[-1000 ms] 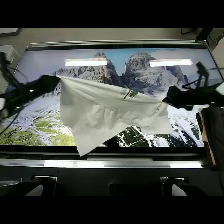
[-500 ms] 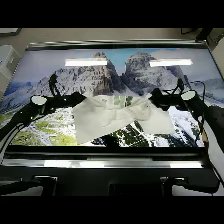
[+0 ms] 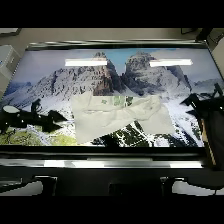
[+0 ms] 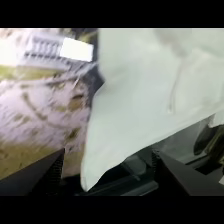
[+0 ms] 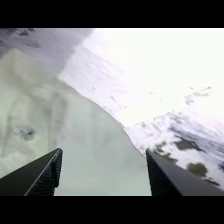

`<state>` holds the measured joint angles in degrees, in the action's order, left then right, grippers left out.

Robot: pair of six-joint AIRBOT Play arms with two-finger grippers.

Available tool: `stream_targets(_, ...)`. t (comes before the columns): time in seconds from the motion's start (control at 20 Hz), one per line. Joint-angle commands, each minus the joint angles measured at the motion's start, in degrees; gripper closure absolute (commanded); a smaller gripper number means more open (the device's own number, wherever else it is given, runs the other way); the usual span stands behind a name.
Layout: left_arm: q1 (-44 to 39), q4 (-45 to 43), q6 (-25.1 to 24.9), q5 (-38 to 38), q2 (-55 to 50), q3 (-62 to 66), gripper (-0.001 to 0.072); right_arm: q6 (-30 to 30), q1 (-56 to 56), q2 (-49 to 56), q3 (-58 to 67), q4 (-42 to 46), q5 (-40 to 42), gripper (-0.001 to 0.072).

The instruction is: Fold the clothes and pants, and hang the long-sleeved shirts on hangers.

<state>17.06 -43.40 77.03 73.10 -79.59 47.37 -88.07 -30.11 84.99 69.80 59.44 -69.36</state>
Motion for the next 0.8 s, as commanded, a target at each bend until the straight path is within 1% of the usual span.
stream_targets(0.0, -0.3, -2.0, 0.6, -0.4, 1.8, -11.1, 0.0135, 1.9, -3.9, -0.1, -2.7, 2.6, -8.9, 0.0107)
stream_targets(0.05, -2.1, -0.1, -0.8, -1.9, 1.7, -13.2, 0.0135, 1.9, -3.8, -0.1, -2.7, 2.5, -9.0, 0.0107)
stream_targets(0.1, -4.0, 2.4, -2.3, -3.2, 1.7, -14.7, 0.0155, 2.0, -3.9, -0.1, -2.7, 1.7, -9.0, 0.0108)
stream_targets(0.15, -6.0, 4.5, -3.2, -4.7, 1.7, -15.6, 0.0211, 2.0, -3.9, -0.1, -2.7, 1.7, -9.0, 0.0108)
stream_targets(0.4, -14.3, 12.2, -2.0, -16.6, 1.6, -16.1, 0.0220, 2.0, -3.9, 0.0, -2.7, 1.7, -8.0, 0.0107)
stream_targets(0.45, -15.6, 13.3, -1.9, -18.4, 1.6, -16.1, 0.0298, 2.0, -3.9, 0.0, -2.7, 1.8, -7.3, 0.0106)
stream_targets(0.5, -16.7, 13.6, -1.4, -19.5, 1.6, -16.0, 0.0415, 2.0, -3.9, 0.0, -2.7, 1.9, -6.4, 0.0106)
stream_targets(0.55, -17.8, 13.6, -0.9, -20.2, 1.6, -16.0, 0.0470, 2.0, -3.9, 0.0, -2.7, 2.2, -5.3, 0.0105)
stream_targets(0.6, -18.4, 13.6, -1.0, -20.3, 1.6, -16.0, 0.0507, 2.0, -3.9, 0.0, -2.7, 2.5, -3.9, 0.0104)
stream_targets(0.65, -18.4, 13.6, -1.1, -19.9, 1.7, -16.0, 0.0641, 2.0, -3.9, 0.0, -2.9, 2.6, -2.4, 0.0104)
stream_targets(0.7, -18.4, 13.6, -1.9, -19.6, 1.7, -16.0, 0.0685, 2.0, -3.9, 0.0, -3.7, 2.6, -0.5, 0.0104)
stream_targets(0.75, -18.4, 13.6, -2.1, -19.5, 1.7, -16.0, 0.0686, 2.0, -3.9, 0.2, -4.6, 2.4, 0.7, 0.0095)
